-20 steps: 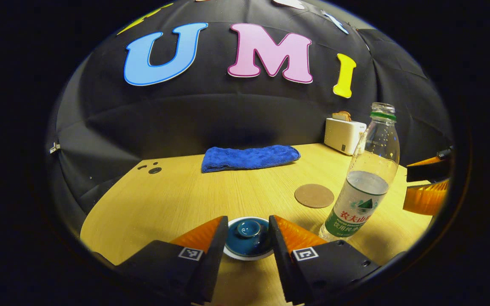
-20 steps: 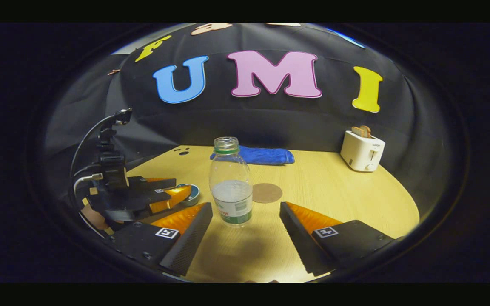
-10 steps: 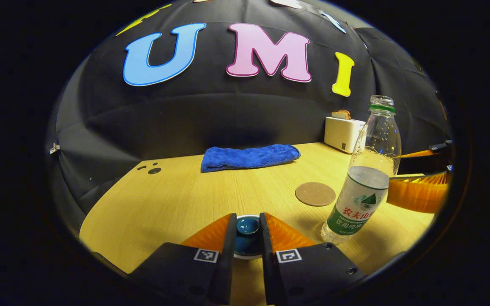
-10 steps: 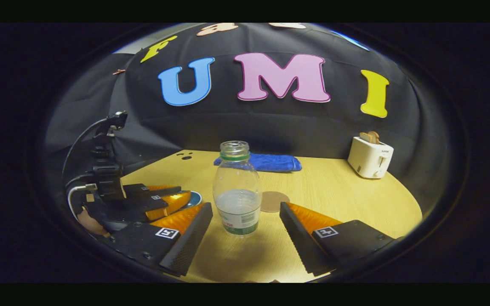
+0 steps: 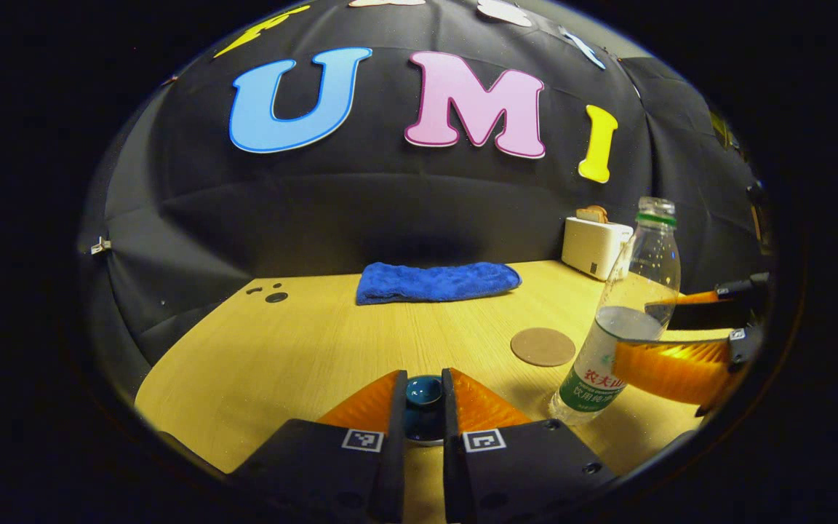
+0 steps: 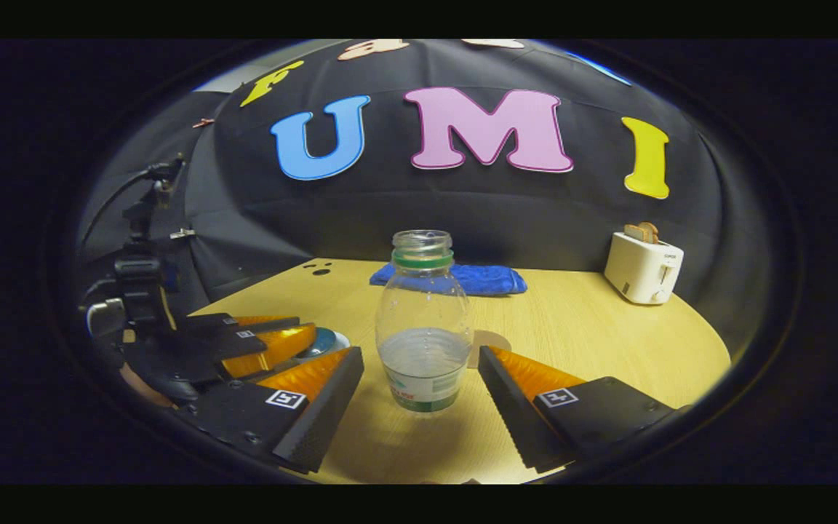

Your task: Open the teacup lid with one hand, grasp the water bottle and pour water into the teacup with the other hand; after pouring, place the water bottle on the coaster and then close the teacup lid.

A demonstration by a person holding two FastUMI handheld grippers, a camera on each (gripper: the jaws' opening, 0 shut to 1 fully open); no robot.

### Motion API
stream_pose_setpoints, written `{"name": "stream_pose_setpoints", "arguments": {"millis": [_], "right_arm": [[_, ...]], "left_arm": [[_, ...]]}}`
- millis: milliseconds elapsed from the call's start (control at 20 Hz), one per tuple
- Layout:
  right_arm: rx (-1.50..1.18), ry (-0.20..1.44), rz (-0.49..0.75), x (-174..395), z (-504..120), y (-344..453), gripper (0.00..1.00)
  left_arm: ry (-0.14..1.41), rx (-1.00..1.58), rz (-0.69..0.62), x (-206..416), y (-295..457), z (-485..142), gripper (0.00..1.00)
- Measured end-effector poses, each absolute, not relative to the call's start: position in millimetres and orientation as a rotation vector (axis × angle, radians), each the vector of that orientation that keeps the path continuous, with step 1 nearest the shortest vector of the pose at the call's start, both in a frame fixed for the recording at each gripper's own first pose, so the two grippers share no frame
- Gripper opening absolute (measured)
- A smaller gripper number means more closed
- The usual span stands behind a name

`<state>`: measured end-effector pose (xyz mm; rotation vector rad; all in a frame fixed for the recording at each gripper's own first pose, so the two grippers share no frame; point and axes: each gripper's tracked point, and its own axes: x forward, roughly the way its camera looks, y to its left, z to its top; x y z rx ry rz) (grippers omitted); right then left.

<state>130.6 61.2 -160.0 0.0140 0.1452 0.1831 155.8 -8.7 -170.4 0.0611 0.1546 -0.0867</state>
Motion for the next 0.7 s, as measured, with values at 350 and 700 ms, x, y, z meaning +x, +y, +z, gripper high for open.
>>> {"name": "stream_pose_setpoints", "arguments": {"millis": [350, 700], "right_arm": [[0.021, 0.117, 0.108, 149, -164, 63, 0.99], [0.011, 0.104, 0.051, 160, -170, 61, 0.99]], "left_arm": [[0.159, 0.054, -0.039, 144, 17, -171, 0.25], [0.186, 0.032, -0.015, 139, 30, -181, 0.25]]}}
